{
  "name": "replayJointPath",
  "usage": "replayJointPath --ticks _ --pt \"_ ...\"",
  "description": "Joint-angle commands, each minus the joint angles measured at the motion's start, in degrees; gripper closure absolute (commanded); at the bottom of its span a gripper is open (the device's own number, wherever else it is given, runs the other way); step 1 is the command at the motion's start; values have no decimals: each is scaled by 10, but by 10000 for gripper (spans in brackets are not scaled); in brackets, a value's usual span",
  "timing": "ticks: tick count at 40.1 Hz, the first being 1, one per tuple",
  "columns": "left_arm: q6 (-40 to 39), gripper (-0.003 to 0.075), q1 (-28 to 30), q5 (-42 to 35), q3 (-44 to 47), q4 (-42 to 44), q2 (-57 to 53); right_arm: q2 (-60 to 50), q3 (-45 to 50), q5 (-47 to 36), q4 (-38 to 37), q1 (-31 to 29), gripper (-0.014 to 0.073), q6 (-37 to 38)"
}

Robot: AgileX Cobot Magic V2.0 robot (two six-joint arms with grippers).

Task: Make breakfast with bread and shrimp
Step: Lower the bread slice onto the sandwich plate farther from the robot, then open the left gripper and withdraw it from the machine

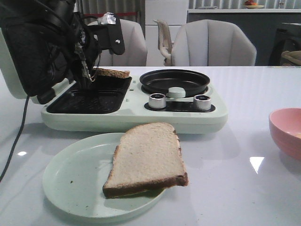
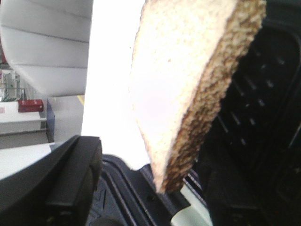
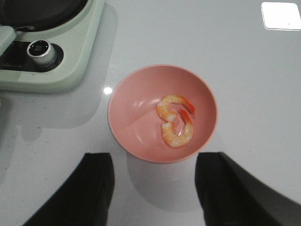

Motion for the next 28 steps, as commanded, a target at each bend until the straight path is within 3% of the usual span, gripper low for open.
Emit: replayJointPath --ticks 1,12,20,28 --pt "-4 212 -5 33 -21 13 -35 -1 -16 -37 -1 -2 97 -2" --pt "5 212 -31 57 -15 -50 -58 -1 -16 -37 -1 -2 97 -2" --pt "192 212 -37 91 -14 -330 -116 -1 -16 -37 -1 -2 97 -2" --pt "295 212 -61 137 -14 -539 -207 -1 -16 -37 -1 -2 97 -2"
